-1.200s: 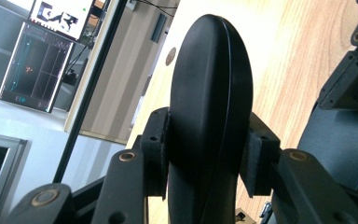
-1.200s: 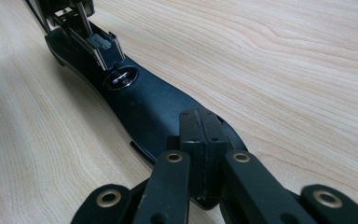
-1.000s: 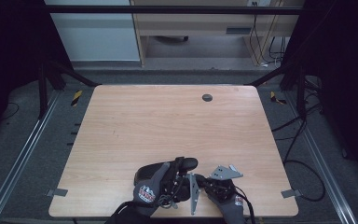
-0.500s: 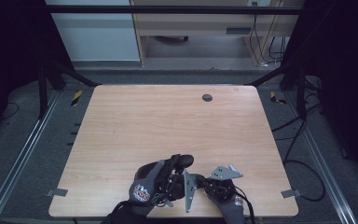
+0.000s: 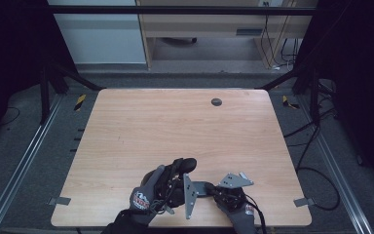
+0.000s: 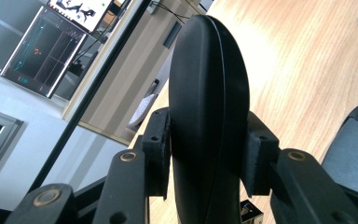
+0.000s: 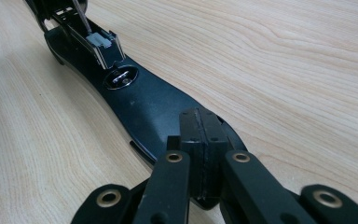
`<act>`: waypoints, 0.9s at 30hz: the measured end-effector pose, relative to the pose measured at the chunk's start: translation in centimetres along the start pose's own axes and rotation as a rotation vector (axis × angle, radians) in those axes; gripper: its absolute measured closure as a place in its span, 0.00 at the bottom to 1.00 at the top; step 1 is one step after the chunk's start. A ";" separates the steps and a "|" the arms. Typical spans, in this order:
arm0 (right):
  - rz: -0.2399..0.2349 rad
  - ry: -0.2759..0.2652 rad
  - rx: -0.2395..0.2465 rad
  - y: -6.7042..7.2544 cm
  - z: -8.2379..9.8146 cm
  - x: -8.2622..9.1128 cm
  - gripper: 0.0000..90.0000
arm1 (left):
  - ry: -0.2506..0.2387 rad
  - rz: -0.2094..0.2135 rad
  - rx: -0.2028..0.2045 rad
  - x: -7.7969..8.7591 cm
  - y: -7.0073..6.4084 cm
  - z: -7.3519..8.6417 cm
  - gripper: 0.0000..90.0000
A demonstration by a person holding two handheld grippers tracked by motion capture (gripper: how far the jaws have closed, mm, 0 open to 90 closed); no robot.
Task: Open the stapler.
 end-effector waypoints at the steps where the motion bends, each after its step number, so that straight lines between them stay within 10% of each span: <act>1: 0.000 0.000 0.000 0.0 0.0 0.0 1.00 | -0.001 0.001 0.004 0.1 0.1 0.0 0.66; 27: 0.001 0.002 0.005 0.0 0.0 0.0 1.00 | -0.030 -0.010 0.122 1.4 2.5 1.3 0.66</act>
Point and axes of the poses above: each handheld gripper's, and its own axes: x roughly backward along the jaws, z roughly out of its underside, y roughly to its left, the point moved 4 cm from there along -x, roughly forward along the jaws, and after that the axes turned 2 degrees about y, right-handed, at the moved point
